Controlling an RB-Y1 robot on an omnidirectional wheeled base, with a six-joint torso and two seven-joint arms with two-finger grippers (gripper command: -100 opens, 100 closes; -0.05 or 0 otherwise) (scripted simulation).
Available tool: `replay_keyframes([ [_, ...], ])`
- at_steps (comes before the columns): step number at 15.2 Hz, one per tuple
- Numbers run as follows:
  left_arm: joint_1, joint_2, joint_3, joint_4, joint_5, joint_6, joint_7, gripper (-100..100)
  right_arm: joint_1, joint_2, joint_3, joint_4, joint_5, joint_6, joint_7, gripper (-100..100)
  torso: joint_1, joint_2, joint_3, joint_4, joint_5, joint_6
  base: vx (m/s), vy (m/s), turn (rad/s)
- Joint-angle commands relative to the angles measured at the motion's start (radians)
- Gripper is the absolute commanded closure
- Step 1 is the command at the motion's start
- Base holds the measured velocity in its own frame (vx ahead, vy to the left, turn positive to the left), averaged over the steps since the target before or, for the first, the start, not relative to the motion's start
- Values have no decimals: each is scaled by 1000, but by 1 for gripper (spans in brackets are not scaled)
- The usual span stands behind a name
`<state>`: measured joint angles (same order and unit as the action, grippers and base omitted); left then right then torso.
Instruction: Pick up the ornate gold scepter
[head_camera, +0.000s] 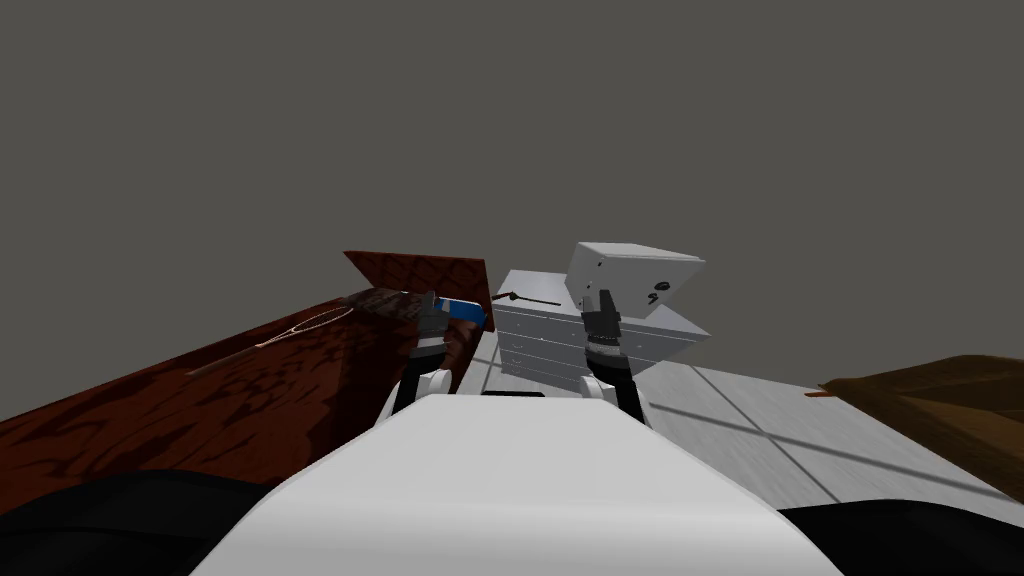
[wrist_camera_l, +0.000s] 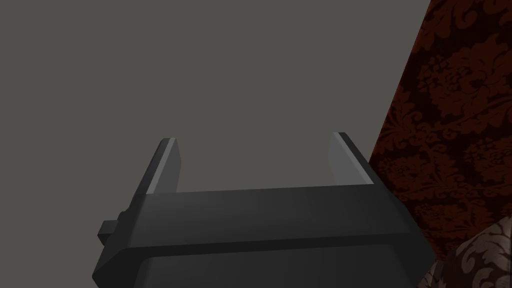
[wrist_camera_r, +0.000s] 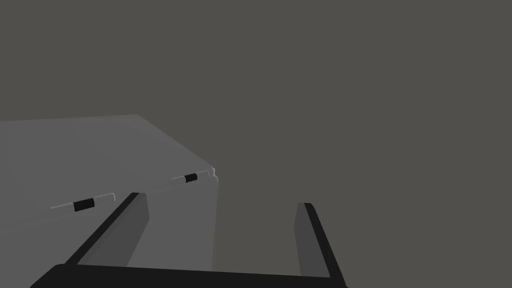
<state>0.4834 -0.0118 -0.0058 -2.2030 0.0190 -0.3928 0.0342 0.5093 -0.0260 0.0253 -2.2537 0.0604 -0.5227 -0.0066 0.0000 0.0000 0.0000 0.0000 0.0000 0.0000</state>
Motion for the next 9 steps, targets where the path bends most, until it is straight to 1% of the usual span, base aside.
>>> replay_keyframes([
  [1, 0, 0, 0, 0, 0, 0, 0, 0, -1, -37, -1, 6, 5, -3, 1, -100, 0, 0, 0, 0, 0, 0, -3, 9, 1],
  [2, 0, 0, 0, 0, 0, 0, 0, 0, -2, -63, -3, 12, 11, -6, 1, -100, 0, 0, 0, 0, 0, 0, -5, 24, 3],
  [3, 0, 0, 0, 0, 0, 0, 0, 0, -2, -67, -3, 12, 11, -6, 1, -100, 1, 0, 0, 0, 0, 0, -3, 26, -1],
  [4, 0, 0, 0, 0, 0, 0, 0, 0, -4, -100, -5, 21, 18, -10, 2, -100, 1, 0, 0, 0, 0, 0, -8, 32, 0],
  [5, 0, 0, 0, 0, 0, 0, 0, 0, -4, -101, -5, 21, 18, -10, 2, -100, 2, 0, 0, 0, 0, 0, -12, 33, -1],
  [6, 0, 0, 0, 0, 0, 0, 0, 0, -6, -137, -7, 31, 26, -15, 3, -100, 2, 1, 0, 0, 0, 0, -14, 39, 1],
  [7, 0, 0, 0, 0, 0, 0, 0, 0, -6, -140, -7, 31, 26, -15, 3, -100, 2, 1, 0, 0, 0, 0, -11, 38, 1],
  [8, 0, 0, 0, 0, 0, 0, 0, 0, -8, -174, -10, 43, 36, -21, 4, -100, 2, 1, 0, 0, 1, 0, -12, 43, 2],
  [9, 0, 0, 0, 0, 0, 0, 0, 0, -8, -184, -10, 43, 36, -21, 4, -100, 3, 1, 1, 0, 1, 0, -10, 42, 0],
])
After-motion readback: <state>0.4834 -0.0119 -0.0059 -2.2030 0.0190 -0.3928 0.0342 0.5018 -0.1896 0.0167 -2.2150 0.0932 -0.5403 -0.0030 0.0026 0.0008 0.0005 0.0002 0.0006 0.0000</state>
